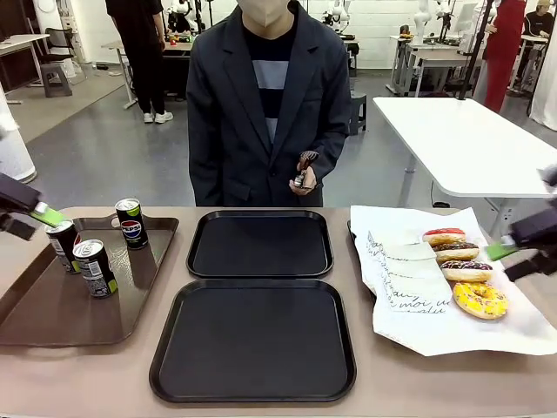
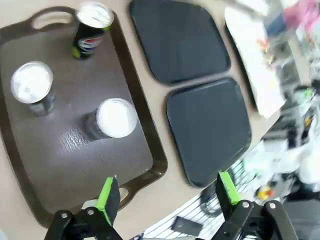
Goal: Set up donuts and drinks on trays.
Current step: Pick up one Pepsi coke and place it on the Flat Tray.
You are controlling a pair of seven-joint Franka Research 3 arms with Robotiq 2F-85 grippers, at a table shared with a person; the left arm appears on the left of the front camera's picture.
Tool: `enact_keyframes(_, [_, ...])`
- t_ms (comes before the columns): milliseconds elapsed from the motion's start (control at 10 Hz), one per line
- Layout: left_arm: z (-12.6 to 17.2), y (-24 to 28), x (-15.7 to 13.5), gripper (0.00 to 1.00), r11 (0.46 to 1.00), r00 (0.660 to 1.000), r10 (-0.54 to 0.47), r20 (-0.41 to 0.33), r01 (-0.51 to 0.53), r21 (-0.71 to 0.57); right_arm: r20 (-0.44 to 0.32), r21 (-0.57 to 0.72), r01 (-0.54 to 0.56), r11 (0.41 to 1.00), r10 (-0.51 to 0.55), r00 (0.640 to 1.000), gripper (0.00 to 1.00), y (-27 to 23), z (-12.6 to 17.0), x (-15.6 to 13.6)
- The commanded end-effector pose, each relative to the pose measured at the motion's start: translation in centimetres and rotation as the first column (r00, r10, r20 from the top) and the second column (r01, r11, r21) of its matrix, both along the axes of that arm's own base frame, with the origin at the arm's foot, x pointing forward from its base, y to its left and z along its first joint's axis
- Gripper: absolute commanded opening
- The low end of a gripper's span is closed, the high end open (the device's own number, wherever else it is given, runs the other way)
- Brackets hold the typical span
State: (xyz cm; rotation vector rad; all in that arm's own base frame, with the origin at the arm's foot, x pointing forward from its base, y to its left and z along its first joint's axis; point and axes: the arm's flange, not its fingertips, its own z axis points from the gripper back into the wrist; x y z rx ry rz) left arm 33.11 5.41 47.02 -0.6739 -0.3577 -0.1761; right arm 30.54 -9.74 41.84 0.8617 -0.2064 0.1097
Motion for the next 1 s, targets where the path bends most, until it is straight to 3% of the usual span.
enact_keyframes(0, [-1.5,3.8,1.0,1.0,0.934,0.979,0.193,-0.064,-0.203,-0.294,-0.03,0.244,0.165,0.956,-0.163,0.986,1.0,-3.4,-2.6,-0.1])
enact_keyframes(300, [-2.4,9.1,-1.8,1.0,0.867,0.944,0.318,-0.086,-0.326,-0.377,0.033,0.336,0.245,0.909,-0.272,0.962,1.0,-8.3,-1.6,-3.0])
enact_keyframes(900, [-1.8,12.7,-3.6,1.0,0.841,0.904,0.413,-0.11,-0.425,-0.335,0.01,0.3,0.298,0.906,-0.316,0.949,1.0,-11.0,0.5,-4.5])
